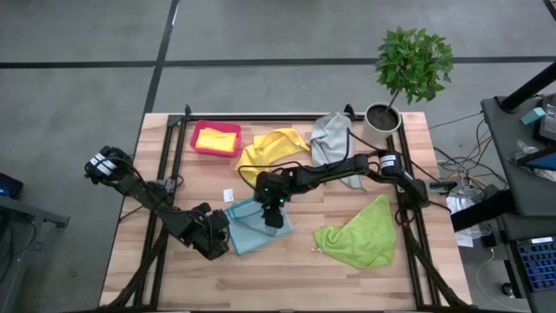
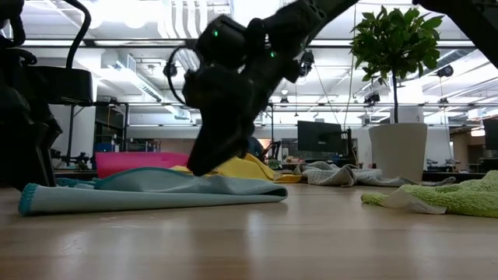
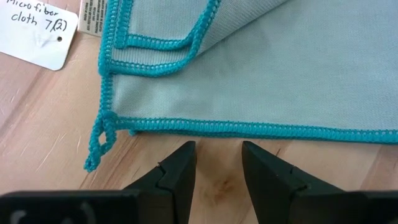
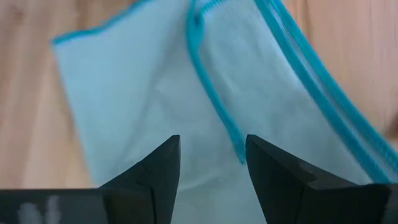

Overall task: Fold microfiber towels
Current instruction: Fold the light blue microfiber cloth

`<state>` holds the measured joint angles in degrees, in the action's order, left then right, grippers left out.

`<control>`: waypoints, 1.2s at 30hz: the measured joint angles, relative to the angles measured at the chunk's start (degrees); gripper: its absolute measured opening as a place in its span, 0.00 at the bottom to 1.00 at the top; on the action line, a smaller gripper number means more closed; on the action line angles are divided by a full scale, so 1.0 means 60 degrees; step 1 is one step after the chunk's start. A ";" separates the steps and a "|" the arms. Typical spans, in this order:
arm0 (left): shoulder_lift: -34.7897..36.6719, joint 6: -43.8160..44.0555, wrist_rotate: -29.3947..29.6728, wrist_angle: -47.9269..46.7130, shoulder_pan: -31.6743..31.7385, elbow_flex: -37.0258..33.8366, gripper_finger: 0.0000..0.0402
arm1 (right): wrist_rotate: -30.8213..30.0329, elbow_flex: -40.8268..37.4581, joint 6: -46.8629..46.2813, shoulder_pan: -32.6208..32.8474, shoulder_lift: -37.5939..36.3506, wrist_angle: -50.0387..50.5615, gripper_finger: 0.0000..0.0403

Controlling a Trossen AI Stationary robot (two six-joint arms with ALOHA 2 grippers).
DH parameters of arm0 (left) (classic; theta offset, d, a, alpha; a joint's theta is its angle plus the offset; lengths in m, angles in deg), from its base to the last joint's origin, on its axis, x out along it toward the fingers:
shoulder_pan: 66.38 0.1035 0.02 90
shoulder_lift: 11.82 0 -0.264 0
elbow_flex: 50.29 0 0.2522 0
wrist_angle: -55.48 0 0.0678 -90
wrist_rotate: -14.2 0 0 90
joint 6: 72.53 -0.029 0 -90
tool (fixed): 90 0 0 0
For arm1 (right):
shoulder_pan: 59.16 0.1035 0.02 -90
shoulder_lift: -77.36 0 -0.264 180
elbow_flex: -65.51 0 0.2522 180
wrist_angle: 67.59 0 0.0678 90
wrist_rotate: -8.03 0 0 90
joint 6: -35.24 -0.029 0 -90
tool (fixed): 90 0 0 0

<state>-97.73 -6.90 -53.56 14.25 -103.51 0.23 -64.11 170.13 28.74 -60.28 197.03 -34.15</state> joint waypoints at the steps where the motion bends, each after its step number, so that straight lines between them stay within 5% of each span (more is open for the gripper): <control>1: 0.0000 0.0000 0.0000 0.0004 0.0000 0.0000 0.29 | -0.0029 -0.0078 -0.0040 -0.0008 0.0002 -0.0084 0.43; 11: 0.0013 0.0000 0.0011 0.0011 0.0000 0.0000 0.29 | -0.0995 -0.0340 -0.0056 0.0053 0.0001 -0.0534 0.39; 21: 0.0015 0.0000 0.0011 0.0011 0.0000 0.0000 0.29 | -0.0880 -0.0504 0.0001 0.0567 0.0001 -0.1342 0.05; 36: 0.0015 0.0000 0.0004 0.0011 -0.0004 0.0004 0.29 | -0.0878 -0.0504 -0.0233 0.1571 0.0001 -0.3676 0.02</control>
<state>-97.64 -6.90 -53.54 14.32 -103.53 0.25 -69.37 167.10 27.34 -50.85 197.04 -56.21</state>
